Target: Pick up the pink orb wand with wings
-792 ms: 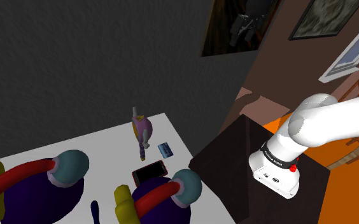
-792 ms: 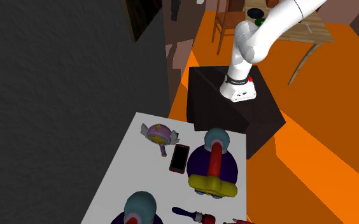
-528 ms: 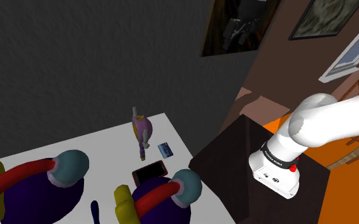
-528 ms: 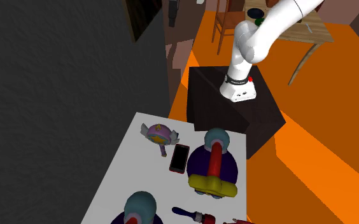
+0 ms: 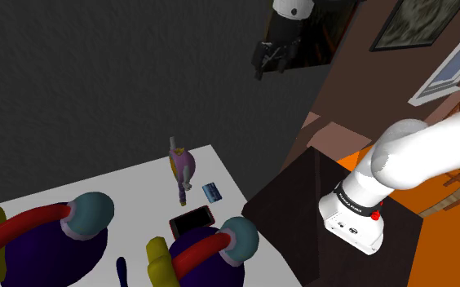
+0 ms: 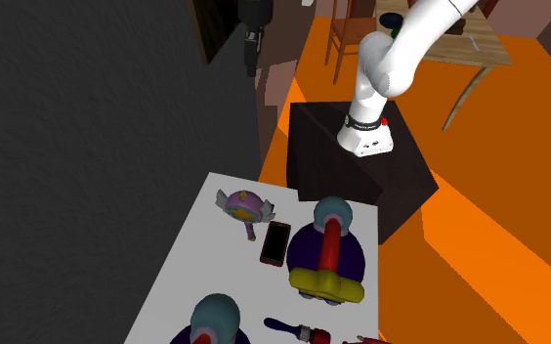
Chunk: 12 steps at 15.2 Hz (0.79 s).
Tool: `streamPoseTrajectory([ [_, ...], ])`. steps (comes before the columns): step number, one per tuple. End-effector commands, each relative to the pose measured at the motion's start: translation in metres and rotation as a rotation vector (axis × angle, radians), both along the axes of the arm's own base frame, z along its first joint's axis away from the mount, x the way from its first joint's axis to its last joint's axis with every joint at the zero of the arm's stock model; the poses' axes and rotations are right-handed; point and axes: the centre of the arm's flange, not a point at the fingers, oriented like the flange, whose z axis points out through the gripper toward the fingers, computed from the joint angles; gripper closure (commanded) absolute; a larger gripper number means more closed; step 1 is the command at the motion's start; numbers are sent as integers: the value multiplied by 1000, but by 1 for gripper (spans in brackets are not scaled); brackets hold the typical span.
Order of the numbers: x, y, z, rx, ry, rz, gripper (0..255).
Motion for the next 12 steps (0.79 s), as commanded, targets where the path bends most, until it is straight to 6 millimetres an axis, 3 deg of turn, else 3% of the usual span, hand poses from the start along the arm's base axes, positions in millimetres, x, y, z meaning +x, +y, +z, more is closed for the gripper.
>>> streamPoseTrajectory([
  [1, 7, 23, -13, 3, 7, -5, 0],
  [12, 57, 144, -77, 15, 50, -23, 0],
])
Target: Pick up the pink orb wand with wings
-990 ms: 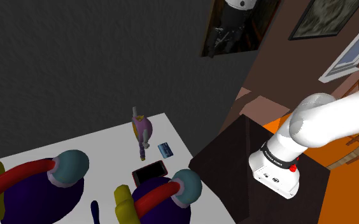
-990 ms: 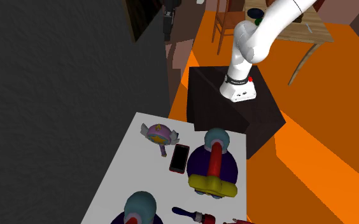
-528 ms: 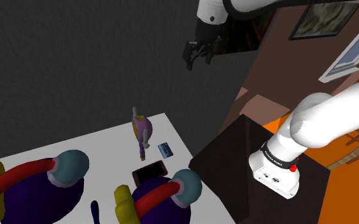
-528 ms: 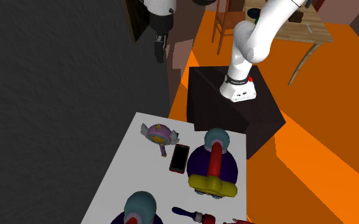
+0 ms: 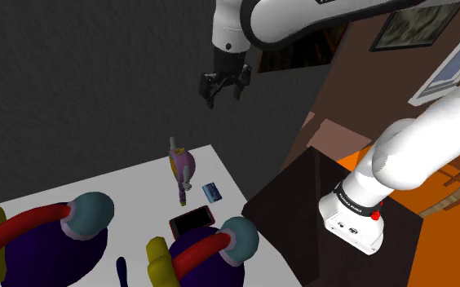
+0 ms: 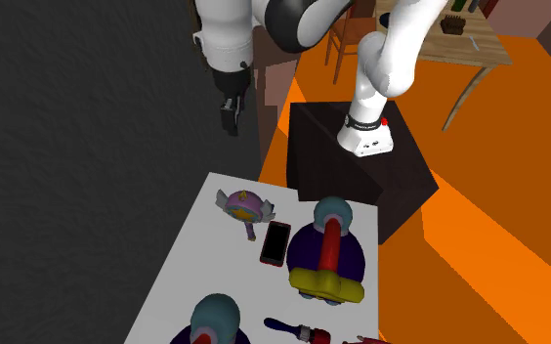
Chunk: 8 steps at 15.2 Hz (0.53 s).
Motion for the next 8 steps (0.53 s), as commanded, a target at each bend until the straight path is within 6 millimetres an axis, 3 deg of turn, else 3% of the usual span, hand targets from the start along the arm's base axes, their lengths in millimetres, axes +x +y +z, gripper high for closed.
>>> streamPoseTrajectory([
  [1, 9, 25, -11, 3, 8, -5, 0],
  [8, 41, 102, -52, 11, 35, -16, 0],
])
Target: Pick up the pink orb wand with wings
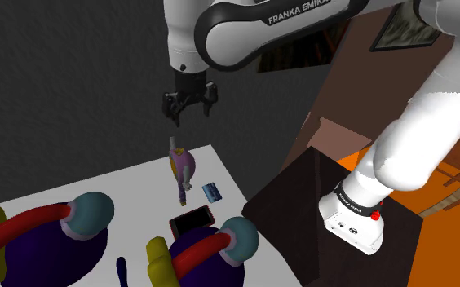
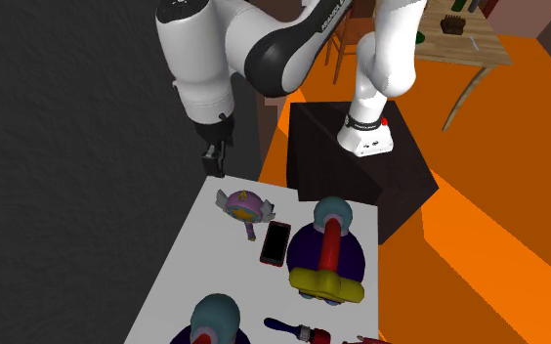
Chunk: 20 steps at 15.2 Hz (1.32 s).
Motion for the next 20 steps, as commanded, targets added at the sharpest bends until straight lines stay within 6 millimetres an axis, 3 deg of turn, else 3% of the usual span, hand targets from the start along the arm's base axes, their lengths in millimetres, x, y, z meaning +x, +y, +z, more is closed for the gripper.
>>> streamPoseTrajectory([
  [1, 9, 24, -14, 3, 8, -5, 0],
  [4, 22, 56, -31, 6, 19, -10, 0],
  [13, 22, 56, -71, 6, 19, -10, 0],
  [14, 21, 56, -71, 6, 19, -10, 255],
  [20, 21, 56, -71, 6, 19, -10, 255],
])
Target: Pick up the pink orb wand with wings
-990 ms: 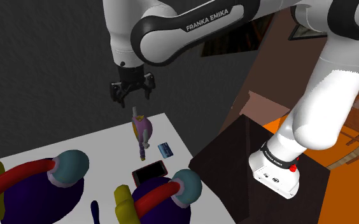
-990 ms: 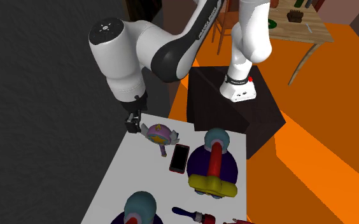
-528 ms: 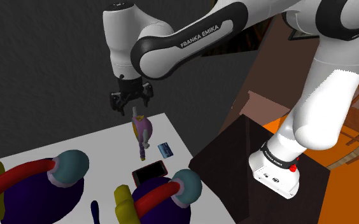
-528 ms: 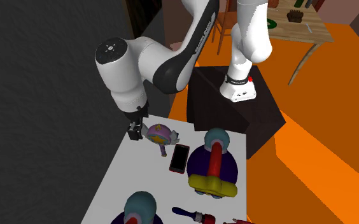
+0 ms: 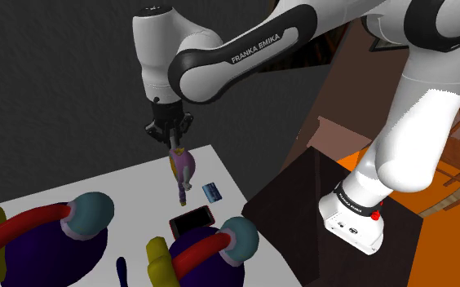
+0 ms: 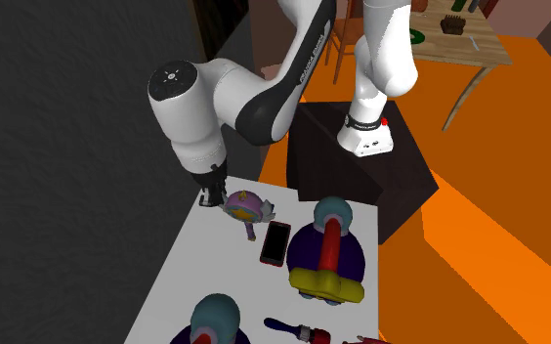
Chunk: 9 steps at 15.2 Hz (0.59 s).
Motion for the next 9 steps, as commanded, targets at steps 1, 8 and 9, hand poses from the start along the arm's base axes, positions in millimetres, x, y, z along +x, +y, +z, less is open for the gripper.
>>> streamPoseTrajectory([
  [1, 0, 0, 0, 0, 1, 0, 255],
  [8, 1, 0, 26, 0, 1, 0, 255],
  [9, 1, 0, 31, 0, 1, 0, 255],
])
